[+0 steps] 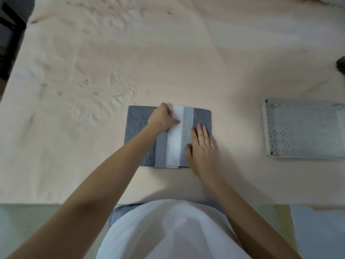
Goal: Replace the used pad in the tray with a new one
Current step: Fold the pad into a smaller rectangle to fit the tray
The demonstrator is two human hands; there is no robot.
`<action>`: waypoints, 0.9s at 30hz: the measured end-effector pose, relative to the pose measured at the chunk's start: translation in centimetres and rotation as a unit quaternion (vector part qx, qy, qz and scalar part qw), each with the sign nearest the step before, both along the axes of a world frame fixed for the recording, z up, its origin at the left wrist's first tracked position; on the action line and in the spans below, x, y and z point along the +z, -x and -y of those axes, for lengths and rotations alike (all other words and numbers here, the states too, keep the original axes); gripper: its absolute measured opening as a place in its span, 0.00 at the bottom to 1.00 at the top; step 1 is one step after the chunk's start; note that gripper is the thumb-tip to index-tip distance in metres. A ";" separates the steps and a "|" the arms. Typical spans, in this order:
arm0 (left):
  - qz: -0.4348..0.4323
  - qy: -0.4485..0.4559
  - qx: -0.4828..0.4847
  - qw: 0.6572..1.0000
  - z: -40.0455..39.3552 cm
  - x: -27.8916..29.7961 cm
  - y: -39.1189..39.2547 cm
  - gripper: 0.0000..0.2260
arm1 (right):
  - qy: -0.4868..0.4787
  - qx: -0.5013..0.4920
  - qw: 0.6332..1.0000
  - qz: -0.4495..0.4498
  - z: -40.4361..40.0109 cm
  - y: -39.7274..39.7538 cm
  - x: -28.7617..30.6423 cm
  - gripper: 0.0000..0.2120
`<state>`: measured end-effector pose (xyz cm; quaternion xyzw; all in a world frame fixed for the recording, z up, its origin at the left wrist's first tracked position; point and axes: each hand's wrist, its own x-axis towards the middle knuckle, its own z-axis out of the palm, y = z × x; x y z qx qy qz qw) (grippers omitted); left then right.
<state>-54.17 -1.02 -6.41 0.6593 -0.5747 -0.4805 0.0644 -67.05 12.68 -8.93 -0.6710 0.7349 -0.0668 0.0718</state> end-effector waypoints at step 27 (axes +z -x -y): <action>0.211 0.322 -0.260 0.886 -5.3 -5.8 0.9 0.26 | -0.025 0.057 0.997 -0.048 6.5 1.2 -2.1 0.27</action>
